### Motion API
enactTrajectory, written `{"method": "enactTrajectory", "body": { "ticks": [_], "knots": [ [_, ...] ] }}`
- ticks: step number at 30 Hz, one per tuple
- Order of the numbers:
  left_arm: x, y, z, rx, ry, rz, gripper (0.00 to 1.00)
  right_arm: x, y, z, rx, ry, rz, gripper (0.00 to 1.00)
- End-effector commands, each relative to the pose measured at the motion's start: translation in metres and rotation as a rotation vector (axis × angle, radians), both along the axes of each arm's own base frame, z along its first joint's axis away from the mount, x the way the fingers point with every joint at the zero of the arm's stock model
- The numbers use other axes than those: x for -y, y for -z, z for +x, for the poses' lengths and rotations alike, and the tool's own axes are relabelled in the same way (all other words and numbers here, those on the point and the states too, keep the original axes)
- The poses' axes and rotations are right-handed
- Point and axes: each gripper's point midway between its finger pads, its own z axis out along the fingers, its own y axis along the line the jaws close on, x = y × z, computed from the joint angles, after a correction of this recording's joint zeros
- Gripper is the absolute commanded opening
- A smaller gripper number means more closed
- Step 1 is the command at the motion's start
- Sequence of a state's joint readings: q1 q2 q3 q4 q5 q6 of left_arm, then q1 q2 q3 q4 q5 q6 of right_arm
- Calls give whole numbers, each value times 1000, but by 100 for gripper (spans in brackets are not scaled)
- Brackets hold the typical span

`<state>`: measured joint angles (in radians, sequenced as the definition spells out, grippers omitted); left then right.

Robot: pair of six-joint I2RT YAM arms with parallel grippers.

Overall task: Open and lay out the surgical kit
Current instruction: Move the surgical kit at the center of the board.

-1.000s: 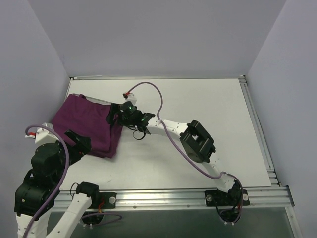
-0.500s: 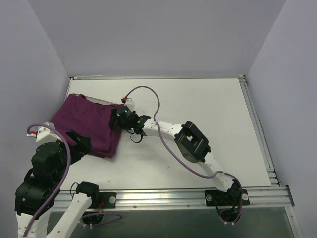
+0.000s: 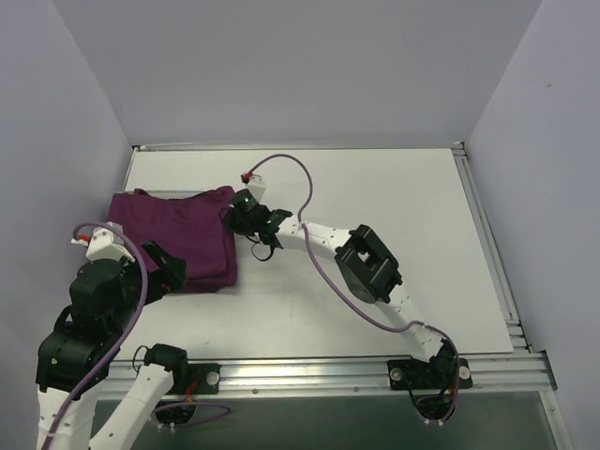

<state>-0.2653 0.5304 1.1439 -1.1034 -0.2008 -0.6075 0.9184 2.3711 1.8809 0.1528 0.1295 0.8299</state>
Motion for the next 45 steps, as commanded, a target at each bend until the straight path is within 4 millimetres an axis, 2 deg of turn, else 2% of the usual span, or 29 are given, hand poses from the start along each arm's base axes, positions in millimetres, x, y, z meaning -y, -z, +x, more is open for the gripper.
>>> {"method": "enactTrajectory", "body": {
  "ticks": [1, 3, 4, 5, 6, 7, 9, 10, 11, 13, 14, 16, 17, 18, 20, 21, 23, 25, 27, 28, 32, 37, 39, 41, 43, 44, 45],
  "knots": [
    [15, -6, 12, 33, 72, -18, 98, 27, -4, 7, 6, -20, -69, 0],
    [19, -4, 19, 20, 87, -22, 99, 40, -14, 12, 17, -9, -80, 0],
    [23, -1, 21, 7, 104, -26, 99, 55, -8, 17, 9, 6, -101, 0],
    [25, 2, 25, -9, 111, -23, 99, 64, -15, 20, 23, 3, -112, 0],
    [28, 5, 29, -17, 121, -25, 100, 84, -13, 27, 9, 23, -147, 0],
    [30, 4, 30, -9, 127, -30, 100, 94, -6, 30, -9, 37, -165, 0],
    [36, 7, 39, -14, 141, -40, 100, 116, -12, 36, -14, 47, -180, 0],
    [40, 9, 41, -21, 158, -49, 100, 141, -2, 42, -40, 78, -209, 0],
    [43, 16, 47, -44, 167, -48, 94, 153, -13, 45, -24, 91, -209, 0],
    [49, 18, 58, -48, 181, -57, 93, 180, -16, 51, -25, 132, -220, 0],
    [53, 25, 66, -75, 184, -58, 92, 206, -14, 53, -37, 169, -225, 0],
    [57, 28, 80, -79, 180, -64, 90, 232, -14, 58, -38, 200, -231, 0],
    [65, 35, 86, -109, 207, -81, 88, 253, -20, 66, -37, 233, -225, 0],
    [69, 31, 95, -92, 218, -91, 87, 266, -13, 65, -49, 239, -235, 0],
    [78, 37, 108, -110, 246, -96, 86, 283, -16, 70, -34, 239, -241, 0],
    [83, 35, 114, -99, 263, -101, 85, 300, -14, 75, -44, 266, -253, 0],
    [89, 40, 126, -117, 288, -86, 85, 315, -11, 76, -58, 262, -273, 0],
    [100, 38, 136, -98, 324, -79, 86, 339, -7, 83, -70, 286, -280, 0],
    [108, 46, 147, -112, 345, -62, 86, 348, -6, 85, -80, 268, -258, 0],
    [113, 49, 149, -120, 352, -51, 86, 359, -6, 90, -75, 280, -245, 0],
    [129, 62, 169, -138, 377, -44, 86, 360, -1, 99, -62, 237, -212, 0],
    [151, 46, 187, -39, 404, -66, 86, 359, 2, 112, -55, 178, -208, 0],
    [165, 37, 190, 5, 452, -76, 86, 366, 2, 120, -51, 168, -201, 0],
    [178, 39, 193, 5, 495, -65, 86, 375, 7, 123, -68, 145, -196, 0],
    [191, 35, 196, 21, 532, -49, 89, 377, 3, 127, -60, 126, -177, 0],
    [199, 45, 200, -1, 546, -25, 91, 379, 4, 128, -61, 116, -164, 4],
    [212, 38, 201, 16, 574, -21, 92, 379, 0, 131, -51, 111, -158, 13]
  ]
}}
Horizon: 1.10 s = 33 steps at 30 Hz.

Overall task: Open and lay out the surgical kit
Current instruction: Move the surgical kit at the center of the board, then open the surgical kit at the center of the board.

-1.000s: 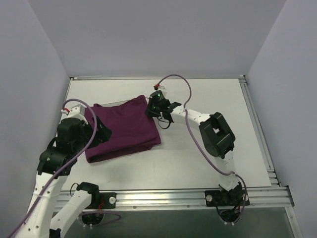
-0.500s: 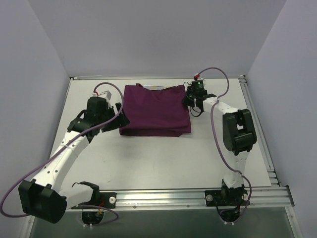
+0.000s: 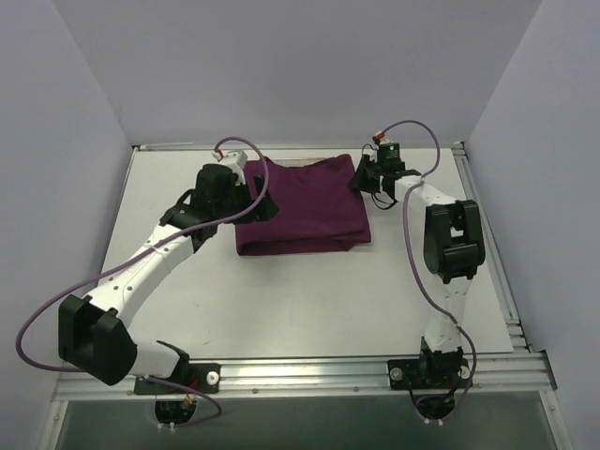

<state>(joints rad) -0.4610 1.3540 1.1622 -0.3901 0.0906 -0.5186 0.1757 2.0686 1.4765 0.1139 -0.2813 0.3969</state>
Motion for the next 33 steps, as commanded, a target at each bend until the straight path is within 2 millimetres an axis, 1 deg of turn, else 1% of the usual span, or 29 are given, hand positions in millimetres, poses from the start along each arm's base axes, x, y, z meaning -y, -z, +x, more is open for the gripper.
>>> {"method": "enactTrajectory", "body": {
  "ticks": [1, 2, 3, 4, 5, 6, 7, 8, 9, 10, 11, 12, 13, 14, 15, 16, 17, 18, 19, 20, 22, 23, 24, 25, 27, 28, 30, 31, 33],
  "knots": [
    [40, -32, 20, 130, 97, -23, 93, 9, -3, 9, 9, -52, 17, 29],
    [49, -20, 24, 104, 109, -10, 94, 9, -6, 10, 8, -51, 29, 56],
    [62, -20, 23, 101, 135, -10, 95, 14, -9, 12, -4, -32, 31, 63],
    [72, -30, 28, 124, 146, -13, 96, 17, -12, 11, -13, -10, 28, 67],
    [81, -17, 32, 106, 158, 22, 96, 22, -29, 11, 1, 30, 33, 71],
    [89, -17, 34, 121, 166, 45, 97, 43, -29, 5, -30, 122, -24, 73],
    [108, -19, 38, 150, 166, 86, 97, 57, -50, -2, -8, 191, -45, 78],
    [115, -15, 38, 161, 183, 137, 97, 67, -56, -10, -17, 265, -41, 82],
    [125, -13, 39, 169, 191, 163, 97, 73, -62, -16, -8, 292, -29, 83],
    [140, -11, 36, 174, 213, 179, 97, 81, -66, -33, -8, 309, -9, 83],
    [155, -4, 43, 175, 233, 202, 97, 86, -68, -41, -12, 325, 6, 84],
    [164, -1, 43, 178, 250, 213, 97, 92, -68, -48, -21, 356, 29, 84],
    [180, 4, 36, 186, 285, 225, 97, 108, -80, -56, -1, 389, 59, 84],
    [189, 12, 43, 203, 283, 266, 97, 124, -64, -72, -41, 434, 68, 83],
    [195, 15, 42, 218, 288, 287, 97, 137, -64, -79, -39, 483, 93, 83],
    [203, 27, 42, 219, 296, 320, 97, 147, -78, -87, -4, 502, 120, 83],
    [212, 30, 38, 247, 309, 356, 97, 176, -63, -104, -38, 575, 131, 82],
    [220, 25, 37, 270, 312, 362, 97, 192, -69, -105, -1, 609, 147, 81],
    [226, 27, 36, 281, 320, 375, 97, 202, -79, -111, 31, 626, 163, 81],
    [236, 37, 31, 283, 346, 400, 97, 220, -80, -118, 37, 646, 195, 80],
    [248, 43, 32, 298, 342, 429, 97, 228, -86, -125, 47, 643, 193, 80],
    [250, 48, 31, 289, 343, 456, 97, 234, -89, -128, 49, 646, 196, 79],
    [253, 50, 28, 297, 336, 481, 97, 234, -92, -130, 57, 638, 195, 79],
    [260, 54, 31, 304, 328, 499, 97, 234, -99, -131, 74, 631, 196, 79],
    [263, 61, 30, 324, 314, 559, 97, 234, -105, -133, 97, 626, 192, 79],
    [266, 68, 32, 324, 308, 581, 97, 232, -109, -135, 111, 617, 191, 79],
    [267, 73, 35, 325, 288, 607, 95, 232, -112, -136, 123, 610, 188, 79],
    [266, 81, 37, 321, 274, 631, 94, 232, -114, -136, 130, 609, 183, 79],
    [269, 80, 39, 330, 271, 633, 92, 231, -116, -136, 139, 596, 177, 79]
  ]
}}
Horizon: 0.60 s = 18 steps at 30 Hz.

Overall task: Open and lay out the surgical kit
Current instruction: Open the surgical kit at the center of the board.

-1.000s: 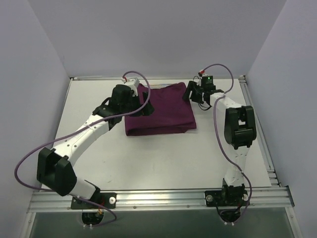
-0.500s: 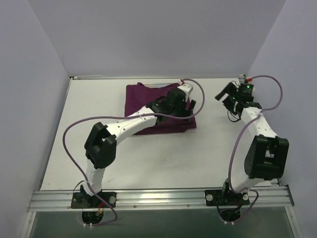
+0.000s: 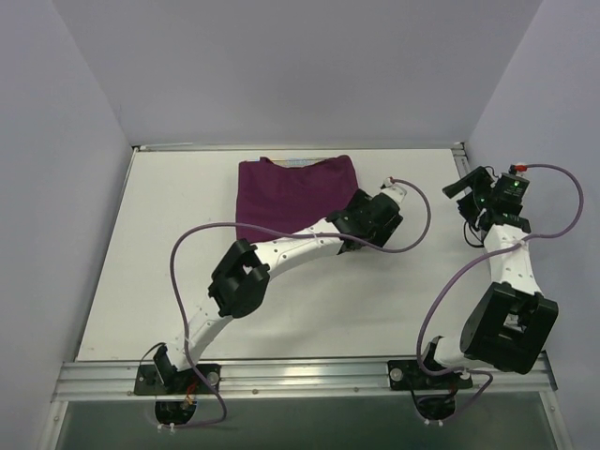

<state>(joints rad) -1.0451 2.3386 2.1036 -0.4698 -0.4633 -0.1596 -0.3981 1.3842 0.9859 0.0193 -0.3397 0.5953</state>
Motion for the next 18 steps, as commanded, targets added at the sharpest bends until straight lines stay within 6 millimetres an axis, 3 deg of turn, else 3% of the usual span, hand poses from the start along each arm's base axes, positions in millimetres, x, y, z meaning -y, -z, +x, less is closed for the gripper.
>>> {"method": "enactTrajectory", "body": {
  "ticks": [1, 9, 11, 17, 18],
  "knots": [
    [-7, -11, 14, 67, -52, 47, 90, -4, -20, -1, 61, -40, -33, 79],
    [-12, -4, 14, 74, -68, 73, 76, -8, -13, -1, 70, -56, -15, 79],
    [-11, -6, 15, 80, -65, 71, 68, -10, -13, 0, 78, -63, -9, 78],
    [-9, -3, 18, 79, -60, 77, 61, -11, -13, -2, 80, -68, -14, 78],
    [-9, -3, 18, 79, -59, 75, 56, -12, -13, -2, 78, -71, -13, 78]
  ]
}}
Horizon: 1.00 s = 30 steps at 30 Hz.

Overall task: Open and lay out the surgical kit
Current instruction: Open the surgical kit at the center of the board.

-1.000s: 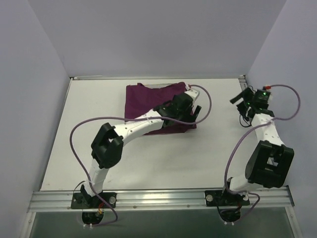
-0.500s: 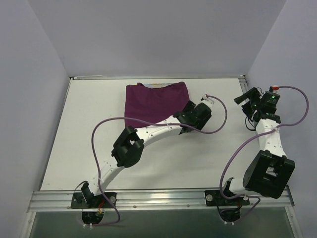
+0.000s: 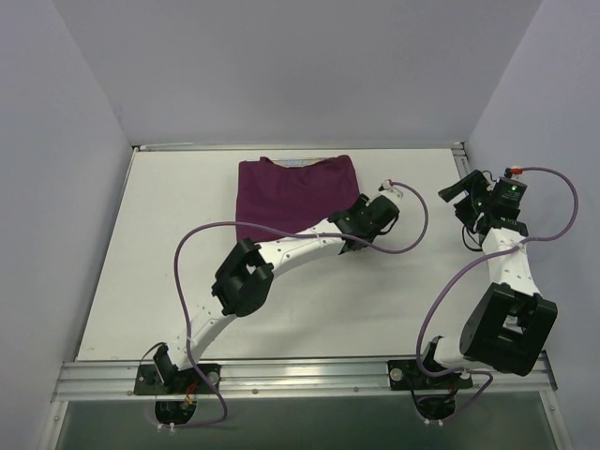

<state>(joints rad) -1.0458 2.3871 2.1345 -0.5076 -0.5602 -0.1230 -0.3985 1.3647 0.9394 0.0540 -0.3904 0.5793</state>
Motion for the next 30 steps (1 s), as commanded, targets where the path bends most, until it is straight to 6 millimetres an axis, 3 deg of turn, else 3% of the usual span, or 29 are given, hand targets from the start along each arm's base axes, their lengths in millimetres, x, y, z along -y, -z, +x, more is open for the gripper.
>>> {"method": "enactTrajectory", "body": {
  "ticks": [1, 6, 7, 9, 11, 12, 13, 14, 15, 16, 17, 18, 20, 21, 22, 23, 24, 25, 26, 27, 28, 29, 30],
  "knots": [
    [6, -23, 9, 45, -7, -41, 50, -2, -17, 2, 60, -20, -25, 78],
    [3, -36, 14, 52, -8, -70, 19, -8, -13, 5, 51, -43, -23, 78],
    [-2, -42, 19, 52, -17, -78, 3, -11, -12, 6, 48, -53, -24, 78],
    [-8, -50, 24, 43, -24, -100, 2, -17, -12, 9, 48, -72, -28, 78],
    [-29, -72, 37, 31, -66, -151, 2, -37, -12, 15, 36, -134, -38, 78],
    [-41, -72, 41, 15, -86, -153, 2, -45, -9, 19, 25, -167, -56, 77],
    [-57, -97, 44, 21, -108, -193, 2, -54, -11, 21, 26, -194, -67, 77],
    [-83, -106, 60, 14, -170, -228, 2, -72, -12, 24, 27, -237, -79, 77],
    [-104, -98, 62, -18, -202, -223, 2, -79, -15, 28, 33, -255, -84, 77],
    [-129, -127, 63, 3, -234, -270, 2, -86, -15, 30, 34, -268, -82, 77],
    [-171, -136, 80, 5, -327, -300, 2, -100, -16, 33, 38, -301, -77, 77],
    [-197, -141, 83, 1, -374, -315, 2, -106, -22, 37, 52, -318, -79, 77],
    [-264, -158, 73, 0, -503, -342, 2, -122, -20, 42, 40, -356, -79, 77],
    [-324, -161, 80, 6, -630, -349, 2, -141, -25, 48, 49, -396, -90, 77],
    [-365, -164, 60, -17, -713, -340, 2, -148, -28, 52, 54, -415, -97, 77],
    [-397, -165, 52, -29, -799, -371, 2, -166, -30, 54, 62, -461, -108, 77],
    [-457, -164, 43, -30, -940, -379, 2, -196, -34, 52, 75, -525, -116, 77],
    [-483, -176, 21, -12, -992, -408, 6, -213, -38, 59, 89, -563, -122, 77],
    [-504, -158, 4, -41, -1049, -391, 26, -229, -41, 61, 100, -603, -124, 77],
    [-520, -155, -6, -37, -1079, -400, 65, -246, -33, 64, 88, -651, -130, 77],
    [-553, -162, -21, -11, -1133, -439, 66, -280, -50, 65, 132, -720, -140, 77],
    [-563, -154, -33, -25, -1165, -436, 67, -297, -48, 63, 125, -763, -149, 77],
    [-571, -154, -39, -16, -1177, -433, 75, -313, -36, 66, 106, -812, -170, 77]
  ]
}}
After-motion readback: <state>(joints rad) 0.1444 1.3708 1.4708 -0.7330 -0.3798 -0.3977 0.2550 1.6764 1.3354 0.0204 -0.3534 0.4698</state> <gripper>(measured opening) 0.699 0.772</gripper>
